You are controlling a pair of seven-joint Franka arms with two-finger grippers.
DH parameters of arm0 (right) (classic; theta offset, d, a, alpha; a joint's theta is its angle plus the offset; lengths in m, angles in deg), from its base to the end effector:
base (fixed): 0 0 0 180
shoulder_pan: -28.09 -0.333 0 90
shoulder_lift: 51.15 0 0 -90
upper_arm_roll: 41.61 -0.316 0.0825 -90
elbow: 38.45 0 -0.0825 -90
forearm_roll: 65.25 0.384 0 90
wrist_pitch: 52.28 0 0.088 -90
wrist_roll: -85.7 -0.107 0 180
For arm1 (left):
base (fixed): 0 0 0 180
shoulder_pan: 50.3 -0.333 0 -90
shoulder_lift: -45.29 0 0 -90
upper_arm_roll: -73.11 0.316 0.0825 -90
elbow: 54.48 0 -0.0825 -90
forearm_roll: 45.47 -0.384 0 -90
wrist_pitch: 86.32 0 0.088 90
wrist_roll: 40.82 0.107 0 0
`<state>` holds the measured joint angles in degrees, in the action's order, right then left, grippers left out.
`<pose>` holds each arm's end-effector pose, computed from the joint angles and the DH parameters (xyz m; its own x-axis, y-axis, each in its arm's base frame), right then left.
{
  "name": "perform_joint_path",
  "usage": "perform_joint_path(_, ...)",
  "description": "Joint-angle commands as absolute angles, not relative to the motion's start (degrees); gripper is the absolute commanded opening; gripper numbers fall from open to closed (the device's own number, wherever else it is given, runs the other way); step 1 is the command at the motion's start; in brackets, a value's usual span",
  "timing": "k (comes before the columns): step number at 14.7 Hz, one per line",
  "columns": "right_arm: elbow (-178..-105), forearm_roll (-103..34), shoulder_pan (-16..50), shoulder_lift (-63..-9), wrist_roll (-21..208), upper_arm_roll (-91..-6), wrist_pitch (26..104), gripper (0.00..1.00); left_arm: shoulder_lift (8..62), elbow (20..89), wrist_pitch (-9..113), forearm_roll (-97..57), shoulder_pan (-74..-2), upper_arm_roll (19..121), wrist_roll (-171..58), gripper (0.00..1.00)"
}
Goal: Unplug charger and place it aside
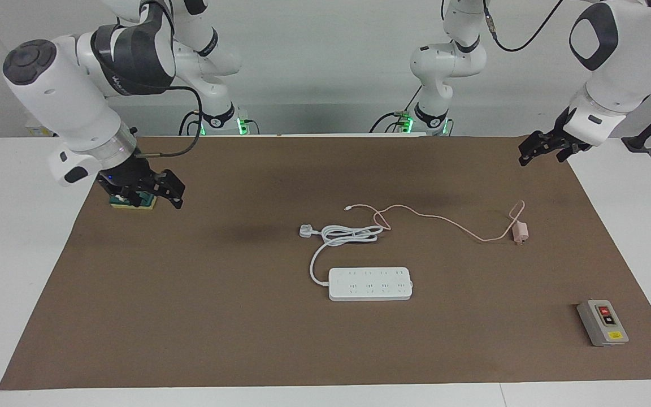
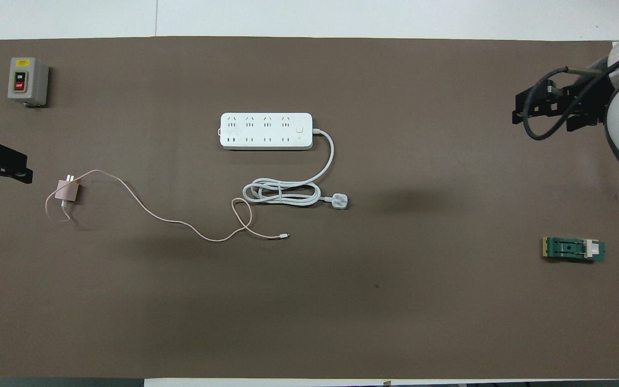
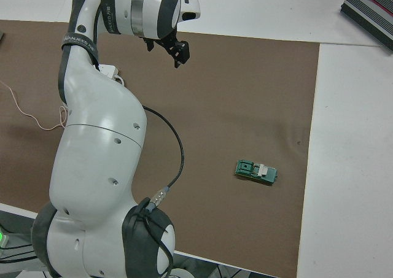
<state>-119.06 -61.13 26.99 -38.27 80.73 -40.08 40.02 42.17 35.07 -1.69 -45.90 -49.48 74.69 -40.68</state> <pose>0.6250 0.0046 0.5731 0.9950 -0.0962 -0.0264 -0.0978 -0.9932 -0.0637 0.5591 0.0079 0.5903 0.9901 0.0116 -0.1399 0.0105 -0.9999 -0.0087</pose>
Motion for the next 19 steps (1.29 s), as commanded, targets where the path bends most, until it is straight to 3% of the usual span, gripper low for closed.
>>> perform_joint_path(1,-127.4,-65.1,29.1,-46.7,88.7,-41.2,40.7,1.0,41.3,33.2,-2.3,-45.4,-48.3,75.6,-38.4,1.0)
perform_joint_path(6,-135.7,-68.1,32.6,-55.4,94.0,-43.7,37.6,1.0,41.4,33.0,0.1,-44.5,-48.2,75.6,-38.4,1.0)
perform_joint_path(8,-136.3,-68.1,35.6,-55.7,94.0,-46.3,35.7,1.0,41.5,32.9,0.1,-44.4,-48.2,75.7,-38.4,1.0)
perform_joint_path(19,-133.5,-64.7,36.5,-54.1,93.2,-46.5,36.6,1.0,41.5,33.1,0.6,-44.5,-48.2,75.7,-38.4,1.0)
